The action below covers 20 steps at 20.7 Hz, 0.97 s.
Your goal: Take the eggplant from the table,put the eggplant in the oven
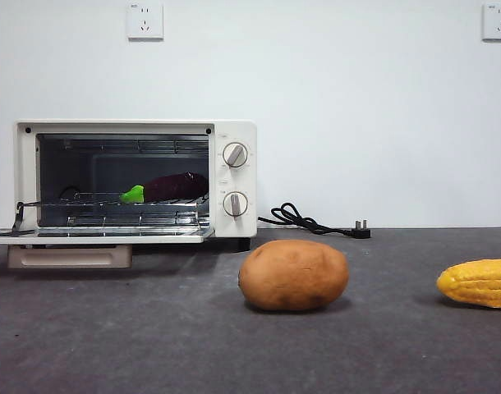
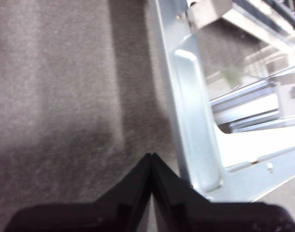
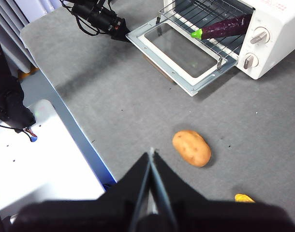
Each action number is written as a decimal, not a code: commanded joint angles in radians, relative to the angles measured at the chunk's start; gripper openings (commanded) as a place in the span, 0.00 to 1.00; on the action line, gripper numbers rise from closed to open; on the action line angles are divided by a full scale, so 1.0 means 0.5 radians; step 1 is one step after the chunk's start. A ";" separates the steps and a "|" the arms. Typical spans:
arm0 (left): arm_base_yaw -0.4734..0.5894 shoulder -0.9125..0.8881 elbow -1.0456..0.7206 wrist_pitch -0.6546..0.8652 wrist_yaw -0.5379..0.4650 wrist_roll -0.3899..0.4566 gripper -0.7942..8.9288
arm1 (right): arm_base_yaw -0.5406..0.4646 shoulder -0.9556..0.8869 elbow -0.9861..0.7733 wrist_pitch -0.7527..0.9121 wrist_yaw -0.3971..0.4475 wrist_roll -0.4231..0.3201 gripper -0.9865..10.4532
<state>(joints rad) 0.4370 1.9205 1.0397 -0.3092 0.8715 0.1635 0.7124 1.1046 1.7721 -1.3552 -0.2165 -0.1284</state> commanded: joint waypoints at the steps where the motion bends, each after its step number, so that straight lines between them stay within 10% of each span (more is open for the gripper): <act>1: 0.002 0.020 -0.011 0.008 0.141 -0.009 0.07 | 0.003 -0.002 -0.008 -0.047 0.000 -0.013 0.08; 20: -0.054 -0.404 0.008 0.552 0.240 -0.347 0.07 | 0.003 -0.002 -0.008 -0.047 0.000 -0.014 0.08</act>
<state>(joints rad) 0.4297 1.7294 1.0416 -0.0525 0.9546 0.0090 0.7124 1.1046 1.7721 -1.3552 -0.2165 -0.1284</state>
